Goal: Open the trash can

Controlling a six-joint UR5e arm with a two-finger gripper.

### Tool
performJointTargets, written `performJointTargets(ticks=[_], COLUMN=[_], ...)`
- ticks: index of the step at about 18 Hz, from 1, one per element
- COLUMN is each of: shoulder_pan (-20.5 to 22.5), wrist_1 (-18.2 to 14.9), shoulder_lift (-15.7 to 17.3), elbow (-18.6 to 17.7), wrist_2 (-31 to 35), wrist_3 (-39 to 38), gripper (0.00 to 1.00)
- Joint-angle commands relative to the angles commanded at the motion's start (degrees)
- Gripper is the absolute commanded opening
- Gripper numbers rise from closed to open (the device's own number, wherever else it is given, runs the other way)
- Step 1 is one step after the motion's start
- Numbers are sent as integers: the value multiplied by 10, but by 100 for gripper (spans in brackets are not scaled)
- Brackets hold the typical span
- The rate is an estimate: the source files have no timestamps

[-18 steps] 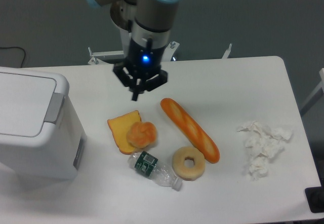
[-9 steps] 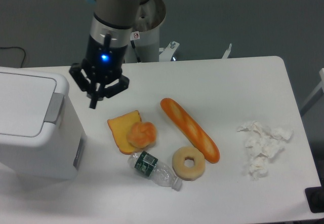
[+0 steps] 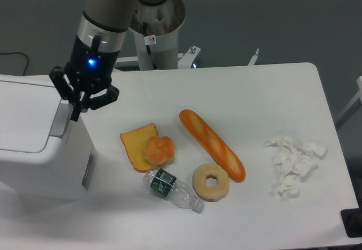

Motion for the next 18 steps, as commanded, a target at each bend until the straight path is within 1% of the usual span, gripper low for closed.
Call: performJointTargets(ticks=[11,16,17,18], shoulder_pan=[-6,-6,-6,-6], wrist_1=[0,0,0,0], shoulder_lift=[-11,-11,-11,-11], elbow=[1,4,10,16], wrist_2=[1,0,0,-1], wrist_3=[0,0,0,0], gripper=[11,12,14,23])
